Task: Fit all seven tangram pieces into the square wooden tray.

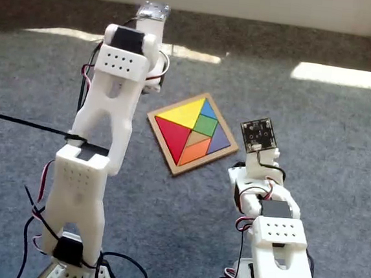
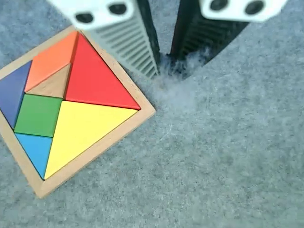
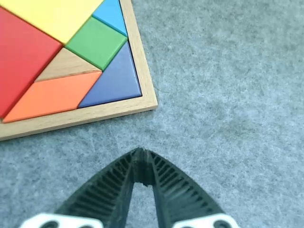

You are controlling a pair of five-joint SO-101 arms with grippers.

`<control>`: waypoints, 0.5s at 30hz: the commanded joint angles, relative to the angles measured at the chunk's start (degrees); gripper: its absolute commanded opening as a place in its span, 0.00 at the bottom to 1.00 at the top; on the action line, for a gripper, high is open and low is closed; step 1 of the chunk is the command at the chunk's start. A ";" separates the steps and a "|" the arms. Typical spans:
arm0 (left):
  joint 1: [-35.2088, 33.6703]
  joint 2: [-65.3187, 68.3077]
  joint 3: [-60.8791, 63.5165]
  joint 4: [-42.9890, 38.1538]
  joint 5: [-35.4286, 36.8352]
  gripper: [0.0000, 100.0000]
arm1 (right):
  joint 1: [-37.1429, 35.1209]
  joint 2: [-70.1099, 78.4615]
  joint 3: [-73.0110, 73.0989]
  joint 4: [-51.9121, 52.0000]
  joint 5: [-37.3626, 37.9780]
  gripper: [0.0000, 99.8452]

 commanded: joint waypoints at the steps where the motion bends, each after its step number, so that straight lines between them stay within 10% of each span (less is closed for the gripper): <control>1: -1.45 -12.70 6.81 0.35 0.44 0.00 | -0.31 -1.71 -0.84 -1.19 -0.62 0.01; 15: -3.38 -57.36 40.75 -1.67 -0.09 0.00 | -0.48 -26.15 -0.48 13.14 -0.62 0.01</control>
